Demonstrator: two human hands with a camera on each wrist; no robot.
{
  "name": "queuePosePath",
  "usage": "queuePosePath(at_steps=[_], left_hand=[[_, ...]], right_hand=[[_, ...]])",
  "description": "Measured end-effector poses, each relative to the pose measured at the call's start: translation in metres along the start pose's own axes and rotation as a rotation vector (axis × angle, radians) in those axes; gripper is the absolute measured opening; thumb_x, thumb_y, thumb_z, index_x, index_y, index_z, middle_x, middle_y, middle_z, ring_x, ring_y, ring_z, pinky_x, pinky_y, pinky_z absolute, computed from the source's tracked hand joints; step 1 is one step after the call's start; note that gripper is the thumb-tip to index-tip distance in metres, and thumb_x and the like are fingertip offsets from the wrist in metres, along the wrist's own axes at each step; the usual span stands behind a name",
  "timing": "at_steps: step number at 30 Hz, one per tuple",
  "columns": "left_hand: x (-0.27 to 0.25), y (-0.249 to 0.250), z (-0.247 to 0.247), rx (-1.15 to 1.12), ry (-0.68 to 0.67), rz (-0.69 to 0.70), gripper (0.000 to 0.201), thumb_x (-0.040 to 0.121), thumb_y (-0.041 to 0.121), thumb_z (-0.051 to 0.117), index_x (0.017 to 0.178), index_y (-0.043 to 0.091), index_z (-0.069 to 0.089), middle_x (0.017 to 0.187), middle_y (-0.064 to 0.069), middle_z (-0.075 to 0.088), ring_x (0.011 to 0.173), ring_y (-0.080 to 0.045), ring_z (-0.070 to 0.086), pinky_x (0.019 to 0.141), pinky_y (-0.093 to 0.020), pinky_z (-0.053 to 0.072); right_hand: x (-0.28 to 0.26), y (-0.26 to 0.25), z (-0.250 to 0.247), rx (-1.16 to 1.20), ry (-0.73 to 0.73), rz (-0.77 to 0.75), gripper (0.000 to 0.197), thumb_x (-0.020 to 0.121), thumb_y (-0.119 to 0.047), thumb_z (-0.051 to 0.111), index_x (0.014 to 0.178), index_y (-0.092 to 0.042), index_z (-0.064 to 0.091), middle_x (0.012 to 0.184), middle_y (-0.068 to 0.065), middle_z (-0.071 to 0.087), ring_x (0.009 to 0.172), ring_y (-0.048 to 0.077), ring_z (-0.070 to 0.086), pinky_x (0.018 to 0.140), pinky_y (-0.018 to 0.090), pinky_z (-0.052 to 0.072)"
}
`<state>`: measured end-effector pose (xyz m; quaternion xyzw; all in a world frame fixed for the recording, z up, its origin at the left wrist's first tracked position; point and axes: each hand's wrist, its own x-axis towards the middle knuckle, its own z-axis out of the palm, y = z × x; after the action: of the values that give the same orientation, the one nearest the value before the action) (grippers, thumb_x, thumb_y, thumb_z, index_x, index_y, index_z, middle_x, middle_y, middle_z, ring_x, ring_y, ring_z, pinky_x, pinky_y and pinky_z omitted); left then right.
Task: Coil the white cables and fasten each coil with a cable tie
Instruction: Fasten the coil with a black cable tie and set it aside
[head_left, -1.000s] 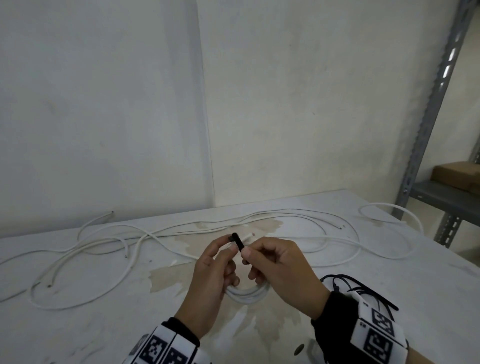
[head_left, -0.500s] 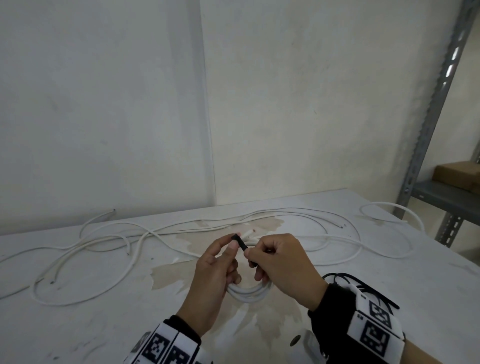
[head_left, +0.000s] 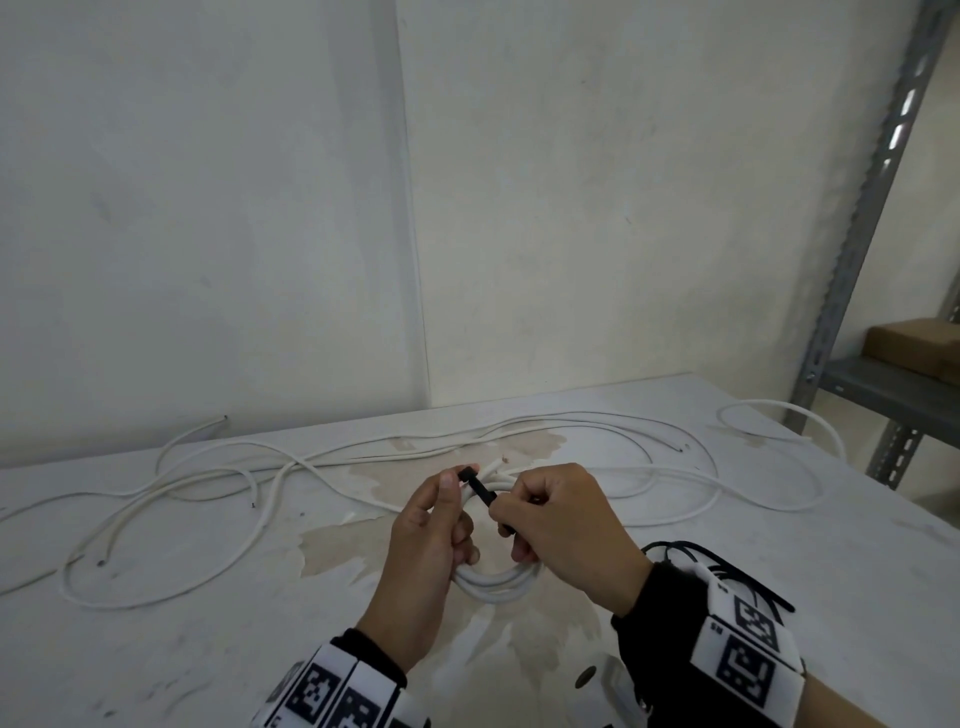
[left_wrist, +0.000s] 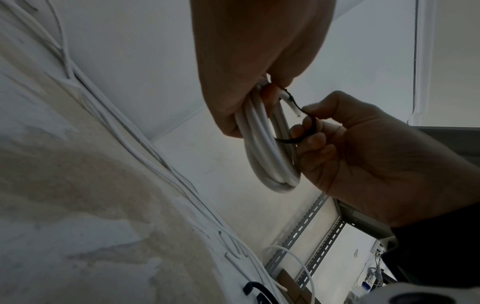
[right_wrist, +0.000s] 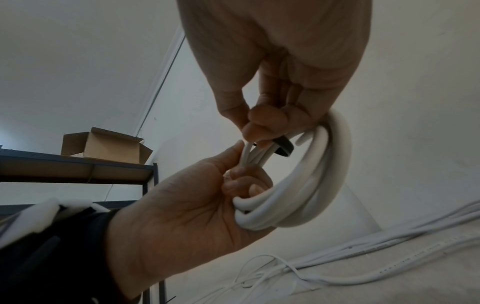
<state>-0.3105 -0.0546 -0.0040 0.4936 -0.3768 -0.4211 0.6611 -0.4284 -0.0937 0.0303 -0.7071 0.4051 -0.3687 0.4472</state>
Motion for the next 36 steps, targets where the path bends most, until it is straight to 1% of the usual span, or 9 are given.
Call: queuePosePath(at_steps=[2, 6, 9, 13, 17, 20, 24, 31, 36], left_hand=[[0.0, 0.0, 0.0, -0.003, 0.008, -0.009, 0.03, 0.096, 0.033, 0.037, 0.106, 0.02, 0.063, 0.051, 0.005, 0.033, 0.043, -0.005, 0.033, 0.055, -0.026, 0.038], [0.001, 0.001, 0.003, 0.003, 0.025, -0.004, 0.028, 0.095, 0.031, 0.041, 0.104, 0.021, 0.065, 0.05, 0.006, 0.034, 0.043, -0.004, 0.033, 0.055, -0.025, 0.037], [0.0, -0.001, 0.003, 0.016, 0.016, 0.014, 0.025, 0.092, 0.032, 0.044, 0.103, 0.021, 0.065, 0.05, 0.008, 0.034, 0.044, -0.004, 0.034, 0.054, -0.024, 0.038], [0.0, -0.002, 0.003, 0.025, 0.015, 0.037, 0.024, 0.087, 0.033, 0.048, 0.1, 0.02, 0.064, 0.048, 0.01, 0.036, 0.046, -0.005, 0.035, 0.052, -0.022, 0.039], [0.0, -0.001, 0.004, -0.009, 0.031, 0.025, 0.024, 0.088, 0.032, 0.048, 0.099, 0.019, 0.064, 0.049, 0.008, 0.035, 0.045, -0.004, 0.035, 0.053, -0.024, 0.038], [0.001, 0.001, 0.004, -0.015, 0.034, 0.022, 0.023, 0.091, 0.03, 0.047, 0.1, 0.018, 0.064, 0.051, 0.007, 0.034, 0.044, -0.004, 0.035, 0.052, -0.023, 0.038], [0.001, 0.001, 0.004, -0.024, 0.048, 0.002, 0.023, 0.093, 0.03, 0.045, 0.1, 0.019, 0.064, 0.051, 0.006, 0.034, 0.043, -0.004, 0.035, 0.053, -0.024, 0.037], [0.001, 0.002, 0.004, -0.029, 0.063, -0.023, 0.021, 0.094, 0.029, 0.045, 0.098, 0.021, 0.064, 0.046, 0.01, 0.036, 0.041, -0.003, 0.035, 0.055, -0.026, 0.037], [0.0, 0.002, 0.004, -0.001, 0.063, -0.018, 0.02, 0.092, 0.029, 0.049, 0.098, 0.019, 0.066, 0.049, 0.01, 0.038, 0.048, -0.006, 0.035, 0.055, -0.025, 0.038]], right_hand=[[0.0, 0.0, 0.0, -0.002, 0.001, 0.003, 0.021, 0.077, -0.006, 0.059, 0.056, 0.0, 0.058, 0.034, -0.006, 0.05, 0.034, 0.004, 0.049, 0.044, 0.016, 0.04], [-0.001, 0.0, -0.001, 0.009, 0.008, 0.014, 0.02, 0.076, -0.006, 0.059, 0.057, 0.0, 0.058, 0.034, -0.006, 0.05, 0.033, 0.003, 0.048, 0.042, 0.014, 0.038], [0.0, 0.002, 0.0, 0.025, 0.015, 0.014, 0.024, 0.078, -0.007, 0.06, 0.055, -0.002, 0.057, 0.034, -0.007, 0.05, 0.032, 0.004, 0.047, 0.042, 0.014, 0.038], [0.0, 0.005, 0.001, 0.048, 0.035, -0.014, 0.035, 0.081, -0.019, 0.066, 0.051, -0.005, 0.055, 0.04, -0.005, 0.051, 0.034, 0.007, 0.047, 0.044, 0.016, 0.039], [-0.002, 0.006, 0.005, 0.063, 0.043, -0.047, 0.036, 0.083, -0.024, 0.066, 0.052, -0.008, 0.056, 0.047, -0.005, 0.055, 0.037, 0.006, 0.049, 0.044, 0.016, 0.039], [-0.002, 0.005, 0.007, 0.058, 0.058, -0.066, 0.036, 0.084, -0.023, 0.065, 0.052, -0.012, 0.055, 0.049, -0.004, 0.054, 0.036, 0.004, 0.049, 0.043, 0.015, 0.037], [0.0, 0.004, 0.007, 0.061, 0.055, -0.063, 0.035, 0.084, -0.021, 0.065, 0.052, -0.01, 0.055, 0.053, 0.001, 0.055, 0.036, 0.005, 0.049, 0.042, 0.016, 0.037], [0.0, 0.005, 0.007, 0.061, 0.044, -0.064, 0.036, 0.084, -0.022, 0.065, 0.052, -0.012, 0.054, 0.052, -0.001, 0.056, 0.036, 0.006, 0.049, 0.042, 0.016, 0.037], [0.001, 0.007, 0.01, 0.067, 0.054, -0.064, 0.036, 0.085, -0.023, 0.063, 0.053, -0.012, 0.054, 0.053, -0.002, 0.056, 0.036, 0.005, 0.048, 0.042, 0.015, 0.037]])
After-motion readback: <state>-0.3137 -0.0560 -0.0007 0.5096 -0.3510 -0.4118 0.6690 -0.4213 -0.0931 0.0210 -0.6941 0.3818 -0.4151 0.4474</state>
